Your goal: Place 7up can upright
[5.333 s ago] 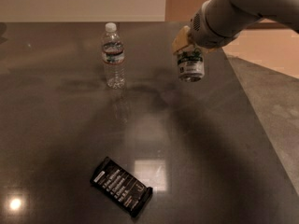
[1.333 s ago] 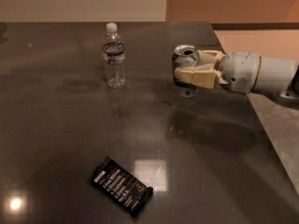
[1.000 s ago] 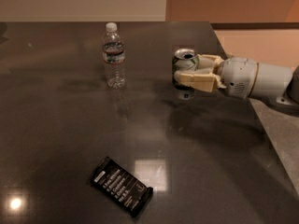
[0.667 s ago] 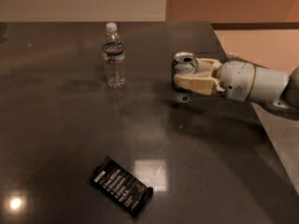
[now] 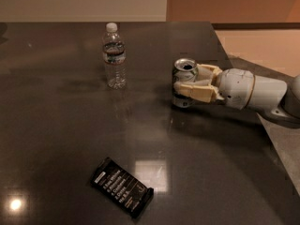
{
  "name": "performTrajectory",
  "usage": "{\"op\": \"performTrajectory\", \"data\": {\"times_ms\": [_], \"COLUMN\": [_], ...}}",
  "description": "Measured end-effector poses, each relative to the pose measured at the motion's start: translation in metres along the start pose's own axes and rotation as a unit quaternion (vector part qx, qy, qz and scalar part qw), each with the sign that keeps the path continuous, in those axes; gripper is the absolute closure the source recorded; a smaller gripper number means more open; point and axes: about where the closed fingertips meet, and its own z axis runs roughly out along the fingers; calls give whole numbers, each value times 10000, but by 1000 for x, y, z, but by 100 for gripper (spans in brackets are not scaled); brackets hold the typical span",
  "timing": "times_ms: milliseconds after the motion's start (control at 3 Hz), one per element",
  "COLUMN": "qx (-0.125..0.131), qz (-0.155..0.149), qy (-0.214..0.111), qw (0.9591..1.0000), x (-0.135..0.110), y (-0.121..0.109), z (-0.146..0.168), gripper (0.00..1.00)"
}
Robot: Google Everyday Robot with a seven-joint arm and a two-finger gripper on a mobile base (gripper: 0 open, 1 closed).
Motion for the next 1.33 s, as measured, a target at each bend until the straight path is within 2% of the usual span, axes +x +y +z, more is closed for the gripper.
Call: {"op": "performTrajectory", "data": {"times_ms": [1000, 1333], "qx": [-58, -83], "qz": [-102, -107], "qy": [-49, -49], "qw": [9999, 9999], "x": [6, 6], "y": [3, 5], "z": [3, 5], "gripper": [13, 0]}}
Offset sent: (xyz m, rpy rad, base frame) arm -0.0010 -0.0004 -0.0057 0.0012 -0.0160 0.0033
